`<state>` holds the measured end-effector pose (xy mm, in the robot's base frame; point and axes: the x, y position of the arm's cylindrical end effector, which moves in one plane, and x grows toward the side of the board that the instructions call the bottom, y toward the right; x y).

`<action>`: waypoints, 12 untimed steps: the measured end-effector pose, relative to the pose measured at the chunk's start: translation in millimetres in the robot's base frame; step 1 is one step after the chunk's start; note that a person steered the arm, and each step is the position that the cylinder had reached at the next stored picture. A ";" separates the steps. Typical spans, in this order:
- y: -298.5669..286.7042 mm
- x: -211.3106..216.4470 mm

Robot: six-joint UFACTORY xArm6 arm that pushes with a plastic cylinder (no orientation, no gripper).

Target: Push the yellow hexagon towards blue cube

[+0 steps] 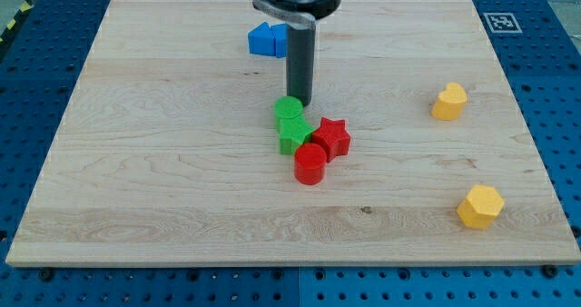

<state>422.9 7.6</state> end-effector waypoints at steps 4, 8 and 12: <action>112.0 24.0; 136.2 79.3; 170.1 195.2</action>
<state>618.2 177.7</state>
